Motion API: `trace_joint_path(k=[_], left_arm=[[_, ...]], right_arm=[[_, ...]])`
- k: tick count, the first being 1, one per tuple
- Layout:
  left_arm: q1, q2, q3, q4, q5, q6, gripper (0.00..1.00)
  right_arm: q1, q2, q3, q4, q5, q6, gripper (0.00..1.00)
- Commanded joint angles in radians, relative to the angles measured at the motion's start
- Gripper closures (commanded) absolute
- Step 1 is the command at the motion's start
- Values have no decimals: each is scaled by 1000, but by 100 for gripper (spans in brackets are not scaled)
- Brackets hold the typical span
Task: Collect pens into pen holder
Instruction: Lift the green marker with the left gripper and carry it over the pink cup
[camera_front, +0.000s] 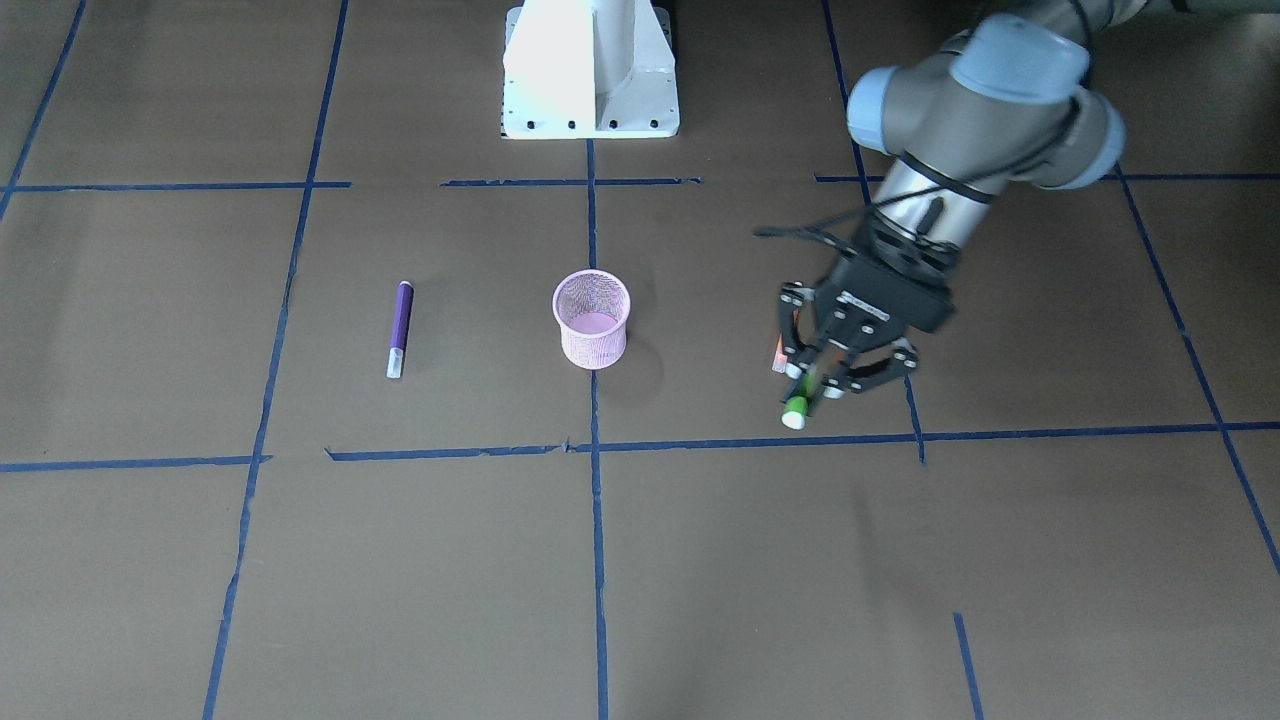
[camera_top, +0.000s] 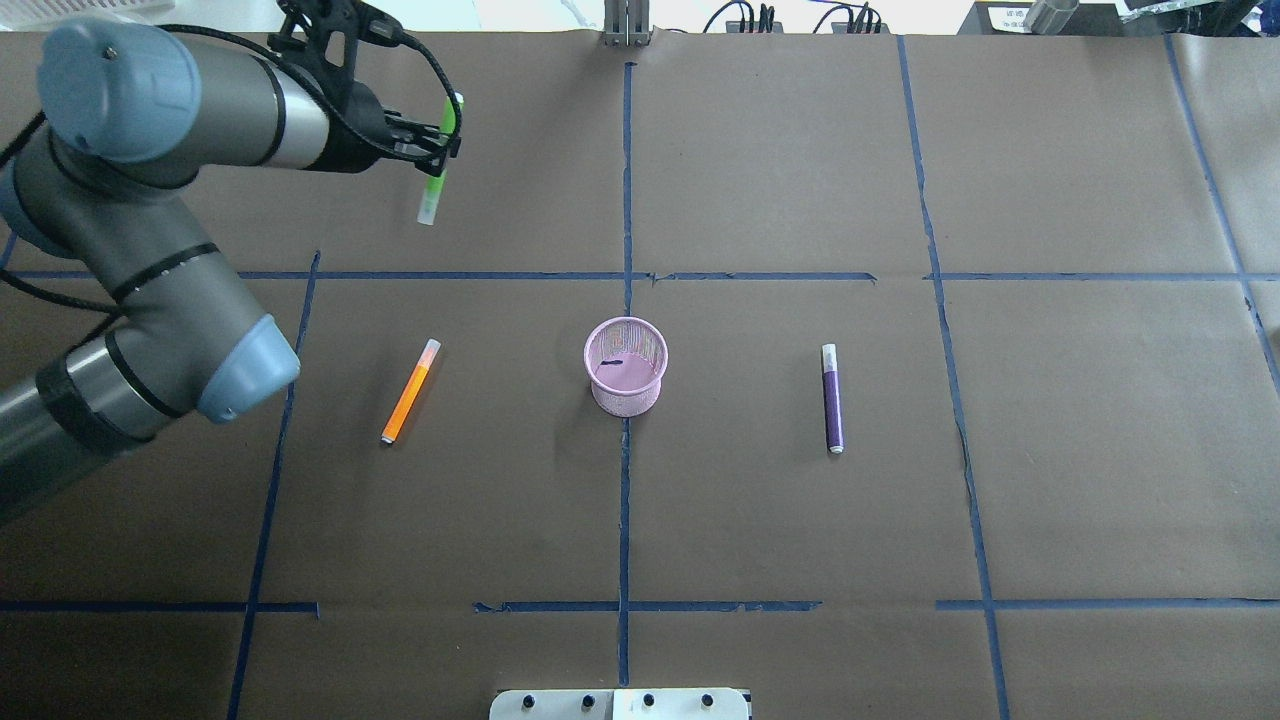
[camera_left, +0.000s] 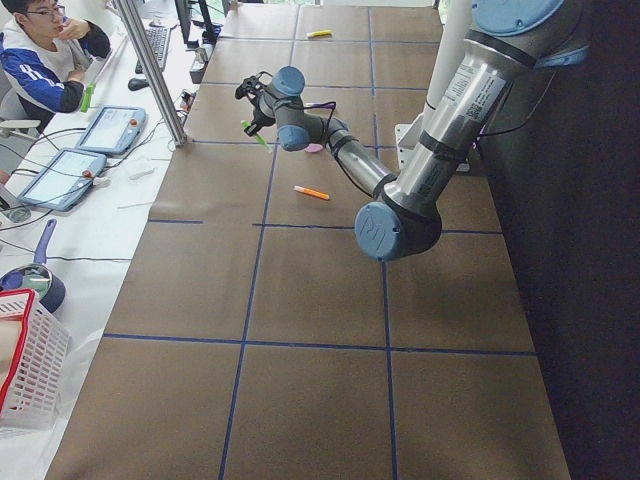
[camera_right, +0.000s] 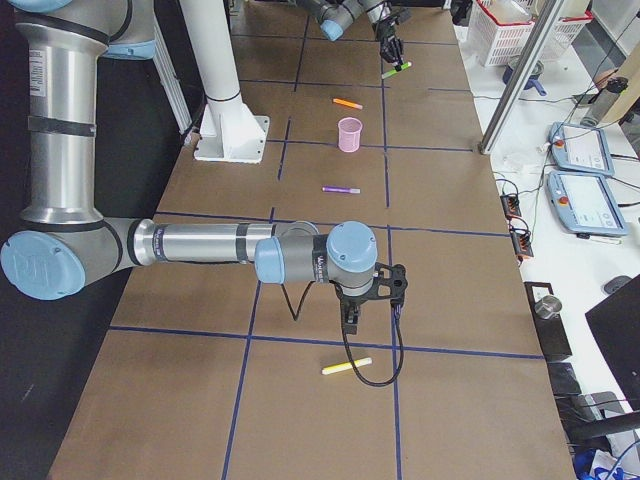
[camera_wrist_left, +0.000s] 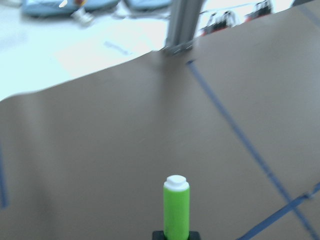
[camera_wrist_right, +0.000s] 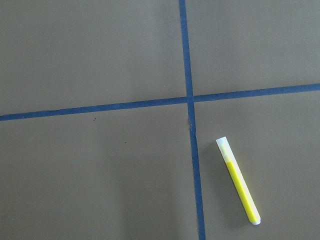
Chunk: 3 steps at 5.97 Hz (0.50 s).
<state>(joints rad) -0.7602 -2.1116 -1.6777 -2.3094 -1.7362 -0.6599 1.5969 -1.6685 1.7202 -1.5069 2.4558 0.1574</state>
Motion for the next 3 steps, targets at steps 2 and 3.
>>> trace_joint_path(k=[2,3], left_arm=[[209,-7,-5,-324,318,-4,100],[241,-7,53,-411,399,-3,100]], right_arm=[[0,6,-2,1,8,-1,0],[0,9,-2,-1,8,2,0]])
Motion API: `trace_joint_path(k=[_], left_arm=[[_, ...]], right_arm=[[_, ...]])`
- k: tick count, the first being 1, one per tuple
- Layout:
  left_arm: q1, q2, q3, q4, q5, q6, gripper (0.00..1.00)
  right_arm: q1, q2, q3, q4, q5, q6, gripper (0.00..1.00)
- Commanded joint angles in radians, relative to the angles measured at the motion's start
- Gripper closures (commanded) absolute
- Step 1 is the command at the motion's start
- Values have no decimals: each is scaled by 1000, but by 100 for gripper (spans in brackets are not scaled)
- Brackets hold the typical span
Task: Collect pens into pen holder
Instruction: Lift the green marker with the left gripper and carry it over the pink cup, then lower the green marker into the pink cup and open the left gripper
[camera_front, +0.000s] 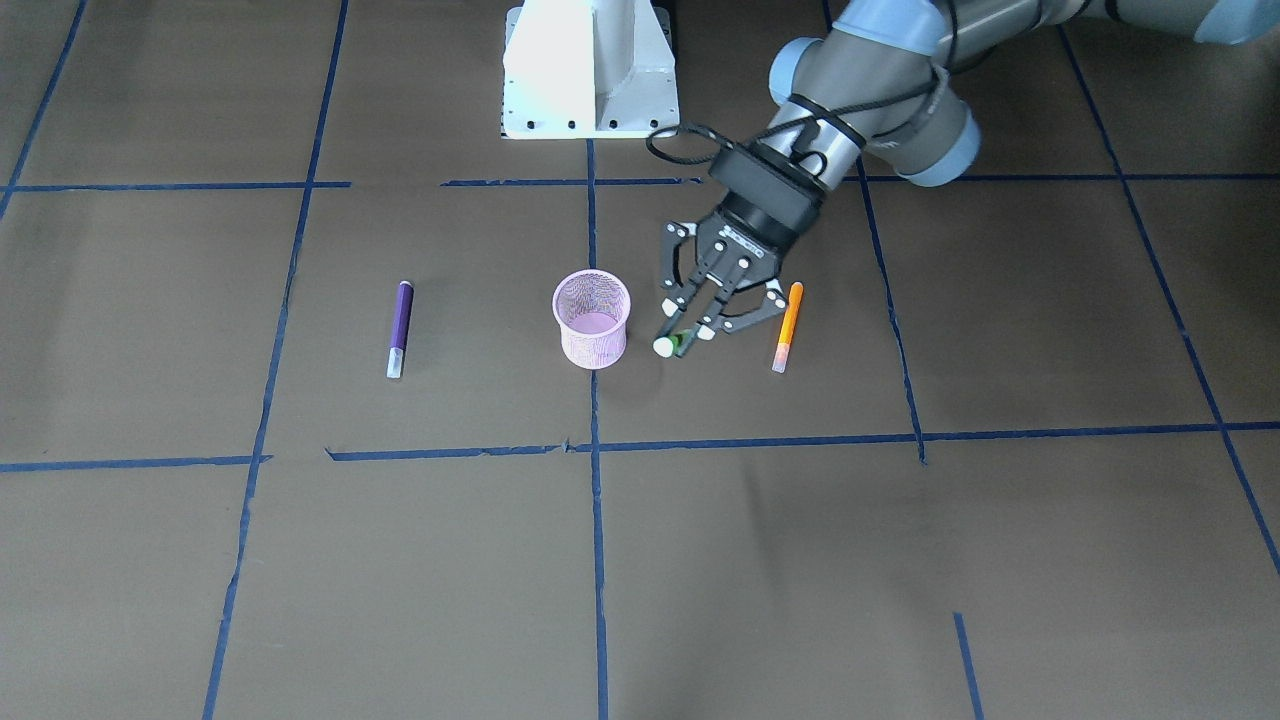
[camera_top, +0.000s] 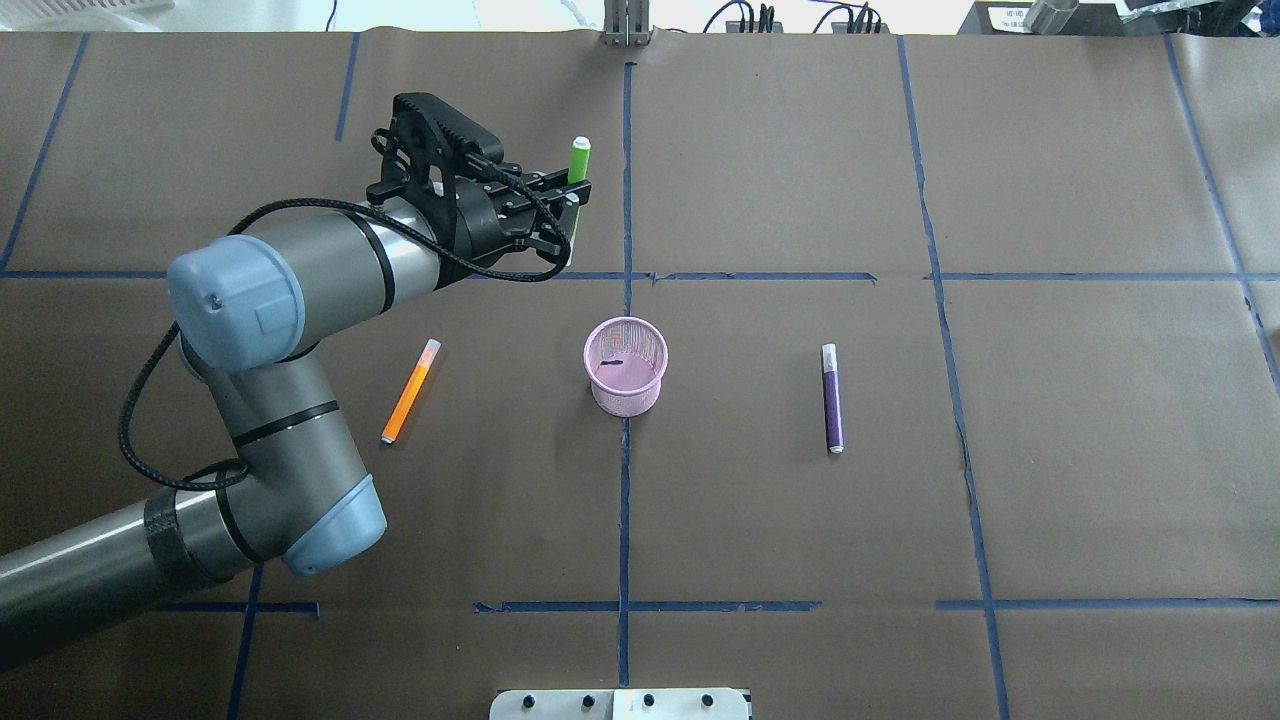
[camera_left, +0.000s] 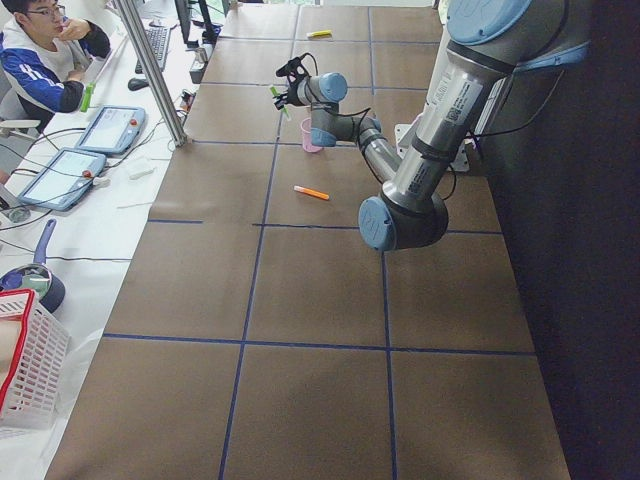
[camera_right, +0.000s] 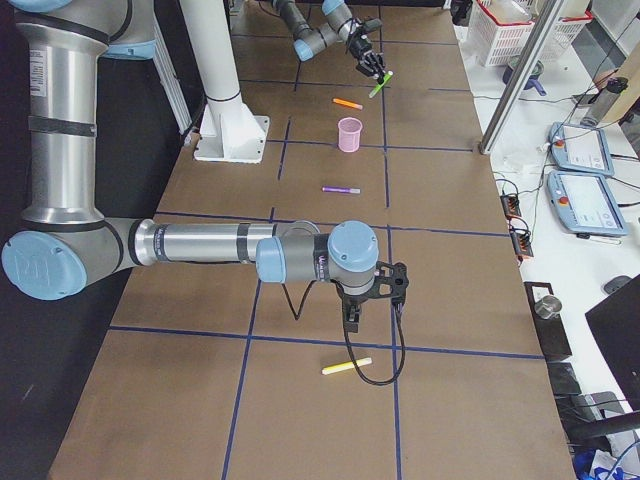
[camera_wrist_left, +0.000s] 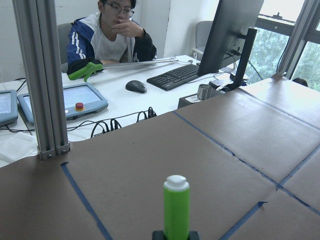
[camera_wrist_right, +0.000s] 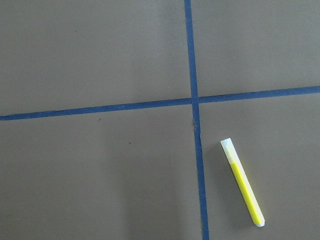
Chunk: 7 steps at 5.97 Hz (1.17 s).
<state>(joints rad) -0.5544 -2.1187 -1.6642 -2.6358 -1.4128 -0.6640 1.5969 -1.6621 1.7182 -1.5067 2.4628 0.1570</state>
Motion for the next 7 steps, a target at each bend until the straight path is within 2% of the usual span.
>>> trace_joint_path(k=[1,2,4,5,7], left_arm=[[84,0,119,-227,136,6,100],[124,-3,136,-269,167,6,100],[172,-18,168,-268,213,7,100],[177,-42,216,-268,216,7,100],[195,-43,238,-271,221,7,100]], right_arm=[[0,4,0,-3,5,6,0],[0,5,0,-3,5,6,0],[0,4,-5,-4,5,7,0],[0,4,-3,-4,7,7,0],[0,5,-5,-4,10,9,0]])
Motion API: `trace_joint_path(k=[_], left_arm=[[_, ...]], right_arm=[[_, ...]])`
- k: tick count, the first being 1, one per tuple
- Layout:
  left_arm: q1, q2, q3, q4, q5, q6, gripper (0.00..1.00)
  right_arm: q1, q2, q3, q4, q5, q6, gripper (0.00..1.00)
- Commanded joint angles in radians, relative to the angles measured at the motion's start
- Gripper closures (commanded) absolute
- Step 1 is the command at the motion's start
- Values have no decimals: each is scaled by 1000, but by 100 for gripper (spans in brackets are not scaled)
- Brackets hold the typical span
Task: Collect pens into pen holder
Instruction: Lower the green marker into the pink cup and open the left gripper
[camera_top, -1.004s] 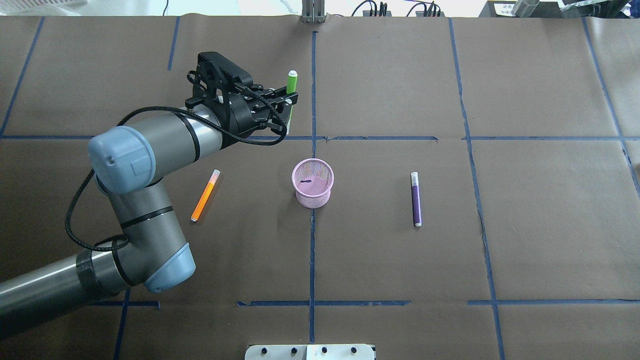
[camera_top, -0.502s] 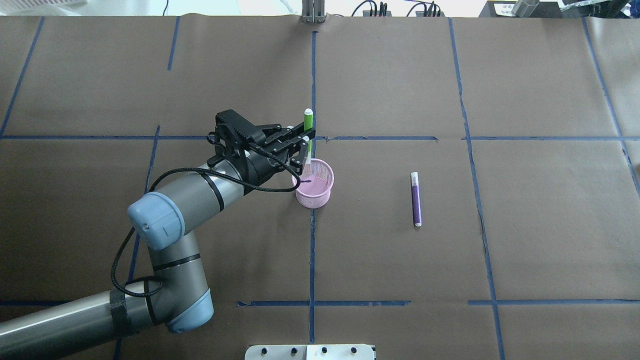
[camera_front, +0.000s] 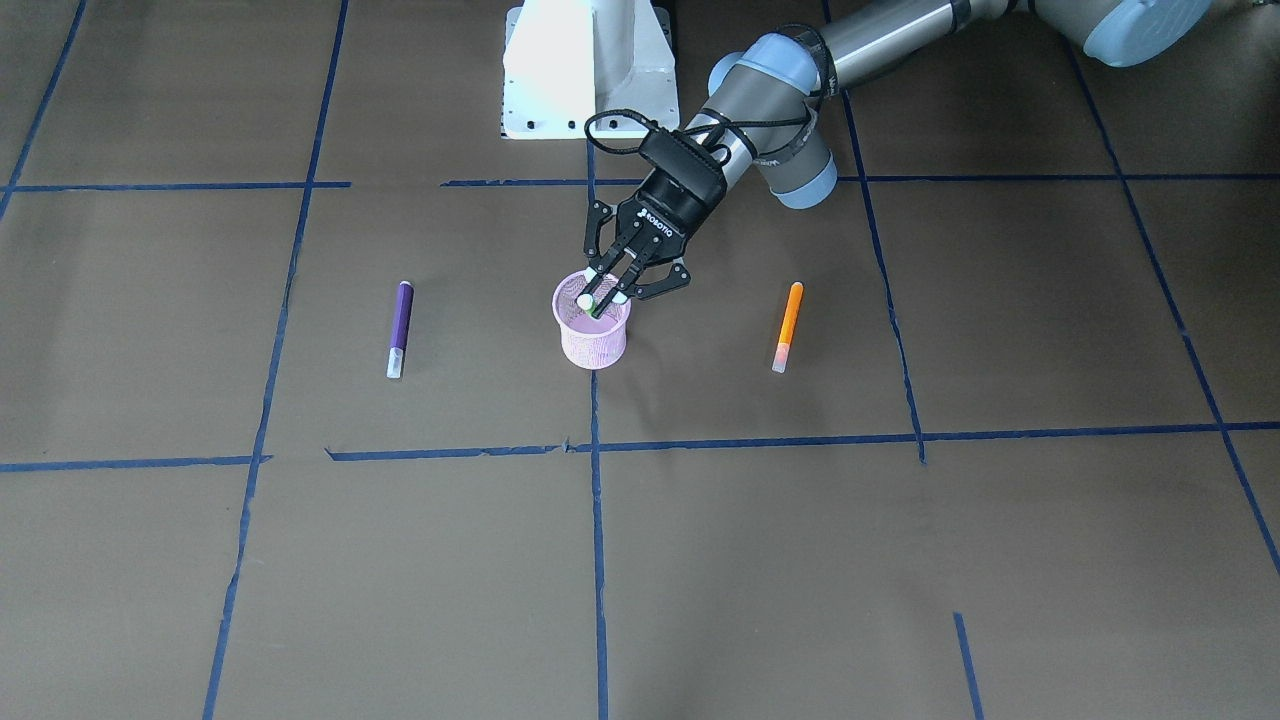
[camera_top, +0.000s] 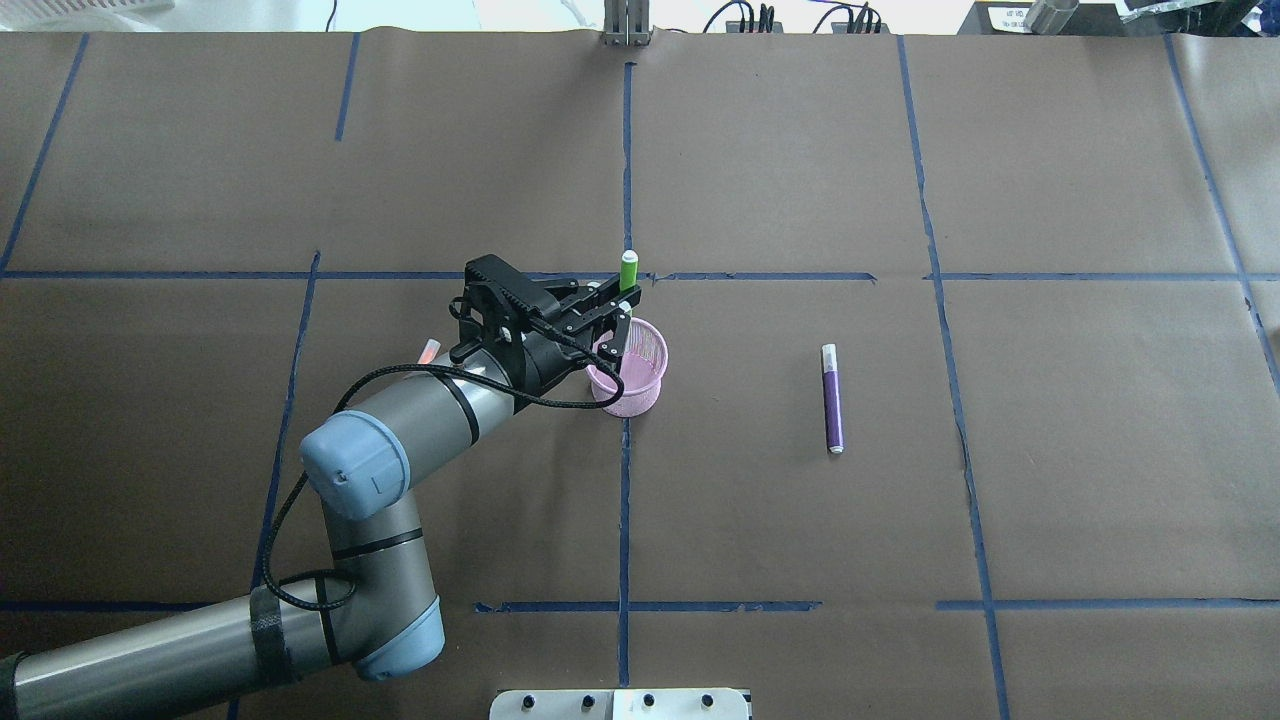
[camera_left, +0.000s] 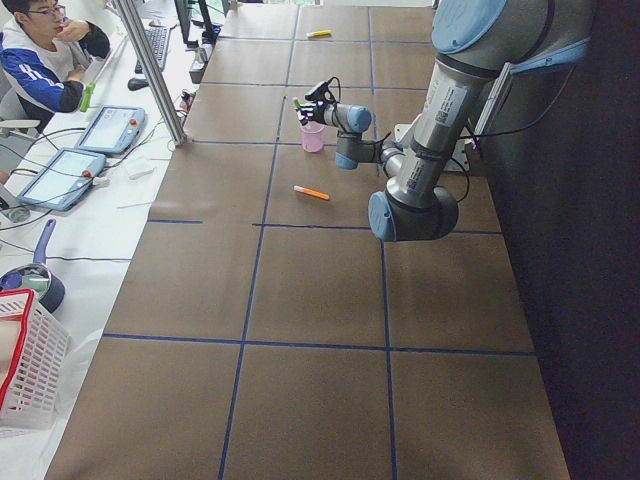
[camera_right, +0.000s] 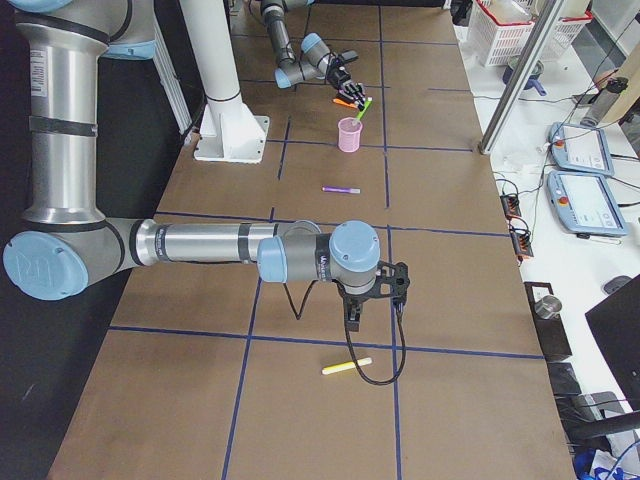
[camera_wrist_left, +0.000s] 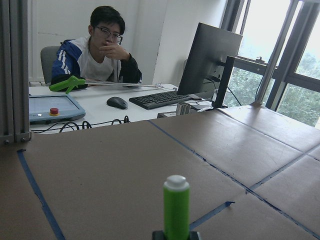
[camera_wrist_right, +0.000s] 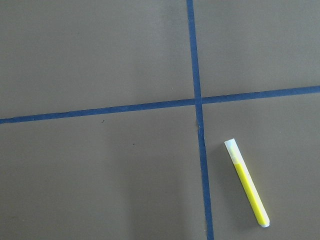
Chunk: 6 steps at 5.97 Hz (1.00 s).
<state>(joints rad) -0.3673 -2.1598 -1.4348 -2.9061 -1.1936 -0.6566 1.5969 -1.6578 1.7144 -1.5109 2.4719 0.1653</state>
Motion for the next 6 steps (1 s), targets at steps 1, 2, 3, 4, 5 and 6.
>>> trace_joint_path(k=[1,2,3,4,5,6], left_arm=[[16,1,7,-22,0,-6,71],[18,-2,7,-30,0,-2,36],[11,1,7,-27,-1,5,1],[10,-2,7,-28,-1,3,0],[10,-5,-4,-24,-4,3,0],[-22,-17,-13,-15,-9,-1,0]], right_arm=[[0,0,-4,0,-2,-1,0],[0,1,-5,0,-1,-1,0],[0,1,-6,1,-1,-1,0],[0,1,-6,0,-1,-1,0],[0,1,-6,1,-5,-9,0],[-14,0,-7,3,-10,-16,0]])
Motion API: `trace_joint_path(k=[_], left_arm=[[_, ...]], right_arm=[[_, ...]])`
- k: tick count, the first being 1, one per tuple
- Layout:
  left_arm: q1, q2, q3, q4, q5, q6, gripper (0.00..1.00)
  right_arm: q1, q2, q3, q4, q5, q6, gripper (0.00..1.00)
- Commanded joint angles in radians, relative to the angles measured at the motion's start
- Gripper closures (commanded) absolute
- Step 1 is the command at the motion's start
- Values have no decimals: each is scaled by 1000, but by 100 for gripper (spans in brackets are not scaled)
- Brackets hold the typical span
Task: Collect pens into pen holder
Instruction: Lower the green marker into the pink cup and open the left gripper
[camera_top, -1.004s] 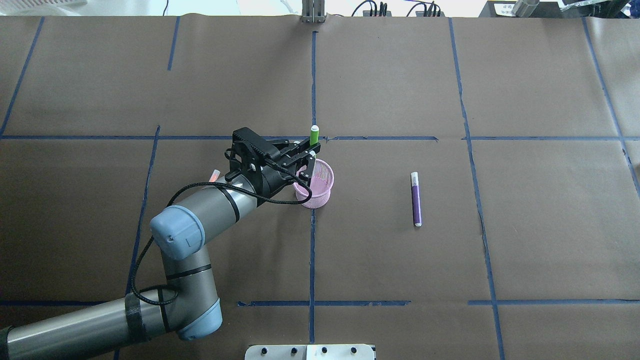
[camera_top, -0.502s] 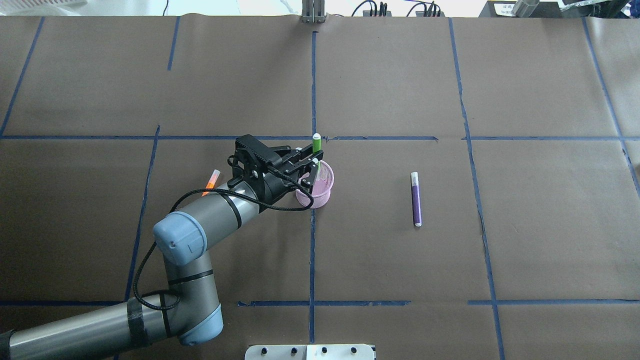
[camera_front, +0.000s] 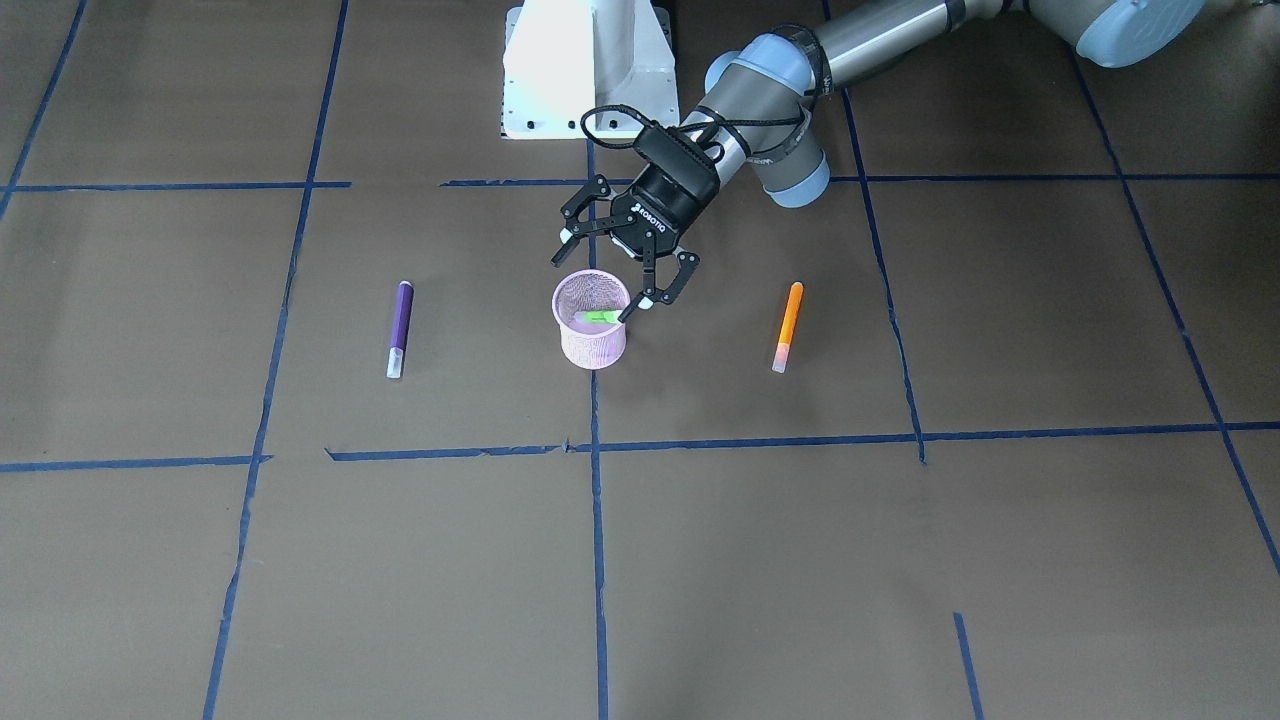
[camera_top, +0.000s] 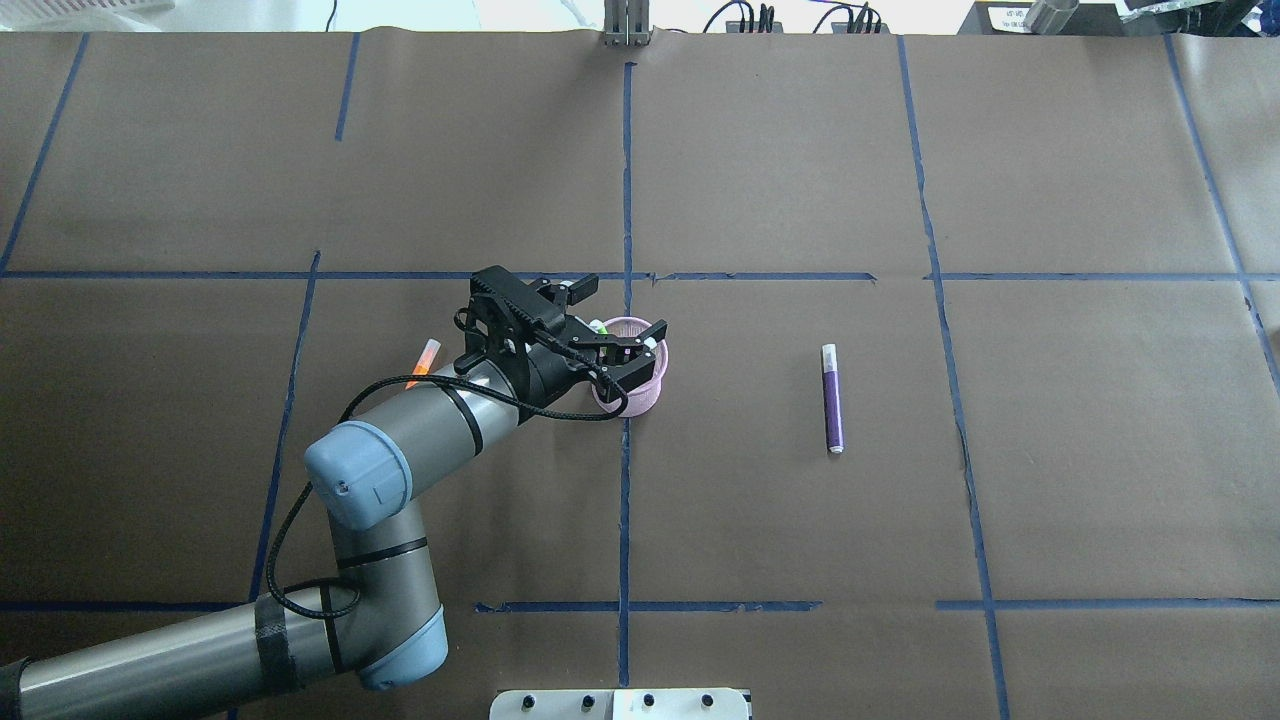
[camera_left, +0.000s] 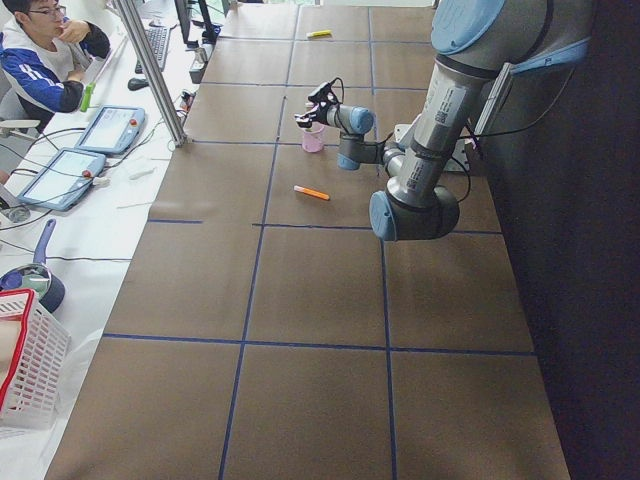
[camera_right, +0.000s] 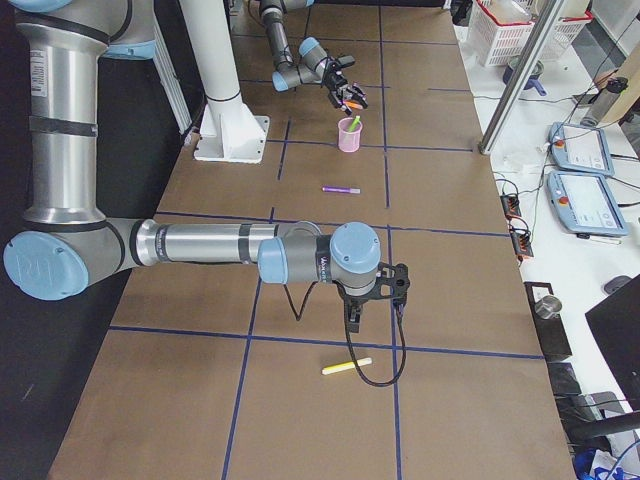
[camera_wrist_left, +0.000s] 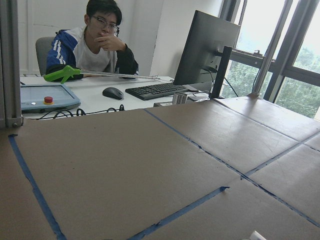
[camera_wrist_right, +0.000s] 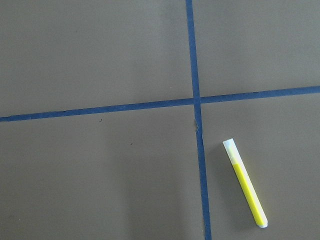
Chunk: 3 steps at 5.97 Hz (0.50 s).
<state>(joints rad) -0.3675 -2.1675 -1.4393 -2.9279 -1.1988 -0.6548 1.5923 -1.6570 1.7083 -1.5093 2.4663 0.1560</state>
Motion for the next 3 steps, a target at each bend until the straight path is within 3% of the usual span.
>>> trace_joint_path(k=[1,3], left_arm=[[-57,-11,-35,73,-15,-15,0],[-236,-14,-49,180,-284,-148,0]], right_arm=[[-29,-12,-10,26,-15,-47,0],[-40,-13,-109,151,-67,-172,0]])
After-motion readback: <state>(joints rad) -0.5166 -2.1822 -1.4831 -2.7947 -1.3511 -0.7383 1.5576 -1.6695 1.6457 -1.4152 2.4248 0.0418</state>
